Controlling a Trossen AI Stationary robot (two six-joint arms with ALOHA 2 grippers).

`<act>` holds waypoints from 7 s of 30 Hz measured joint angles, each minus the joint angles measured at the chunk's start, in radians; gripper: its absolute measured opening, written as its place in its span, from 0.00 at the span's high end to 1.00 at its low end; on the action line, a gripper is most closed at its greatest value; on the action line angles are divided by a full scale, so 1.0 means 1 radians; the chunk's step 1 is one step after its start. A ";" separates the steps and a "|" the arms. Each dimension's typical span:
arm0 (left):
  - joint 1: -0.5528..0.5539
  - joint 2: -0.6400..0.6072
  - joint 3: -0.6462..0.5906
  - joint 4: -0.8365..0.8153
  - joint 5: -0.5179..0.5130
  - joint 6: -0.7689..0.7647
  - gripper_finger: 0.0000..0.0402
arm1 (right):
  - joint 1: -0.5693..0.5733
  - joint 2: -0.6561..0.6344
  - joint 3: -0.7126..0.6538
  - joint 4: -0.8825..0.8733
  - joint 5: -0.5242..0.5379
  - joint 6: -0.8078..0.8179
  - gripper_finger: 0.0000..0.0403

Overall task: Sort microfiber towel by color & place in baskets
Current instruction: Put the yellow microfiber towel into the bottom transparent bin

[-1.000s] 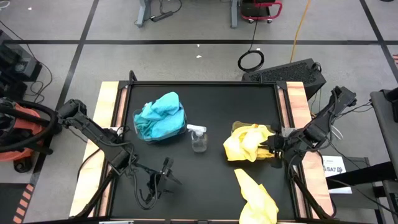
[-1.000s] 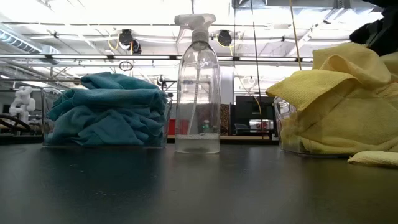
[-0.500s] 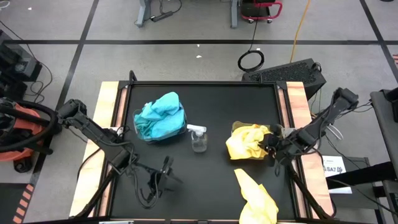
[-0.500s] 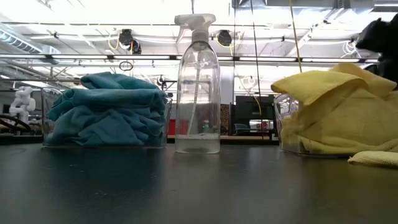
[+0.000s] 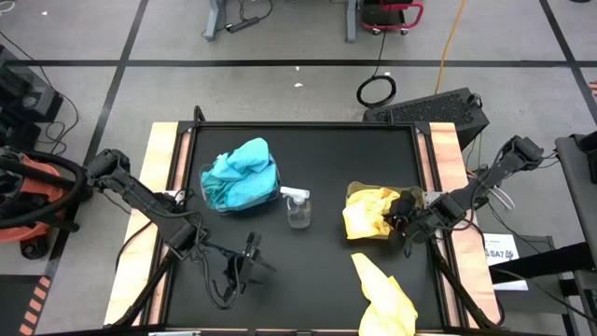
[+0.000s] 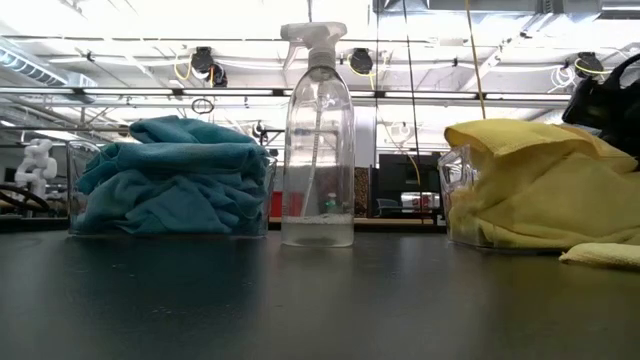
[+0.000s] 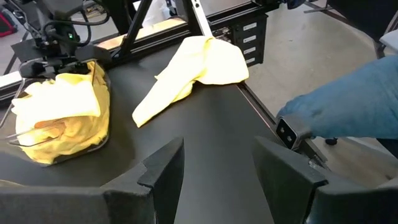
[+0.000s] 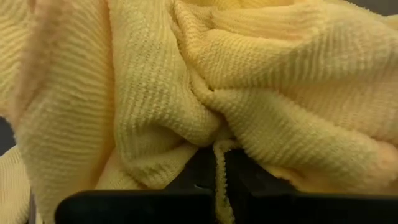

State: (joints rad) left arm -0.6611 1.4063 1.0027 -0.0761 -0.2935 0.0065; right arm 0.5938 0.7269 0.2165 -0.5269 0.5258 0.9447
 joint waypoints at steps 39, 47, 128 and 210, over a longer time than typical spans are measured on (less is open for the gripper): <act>0.000 0.001 0.000 -0.013 0.000 0.000 0.51 | -0.008 0.003 0.535 -0.513 -0.066 -0.091 0.50; 0.000 0.001 0.000 -0.012 0.000 0.000 0.51 | 0.004 0.005 0.544 -0.630 -0.294 0.089 0.50; 0.175 0.174 0.000 0.055 0.002 -0.311 0.51 | 0.521 0.974 0.547 0.336 -0.342 -0.542 0.83; 0.174 0.253 0.000 0.278 0.011 0.027 0.51 | 0.008 0.477 0.274 -0.329 0.046 0.572 0.98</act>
State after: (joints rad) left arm -0.4870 1.6592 1.0031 0.2024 -0.2821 0.0334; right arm 0.6014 1.2035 0.4910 -0.8557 0.5718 1.5167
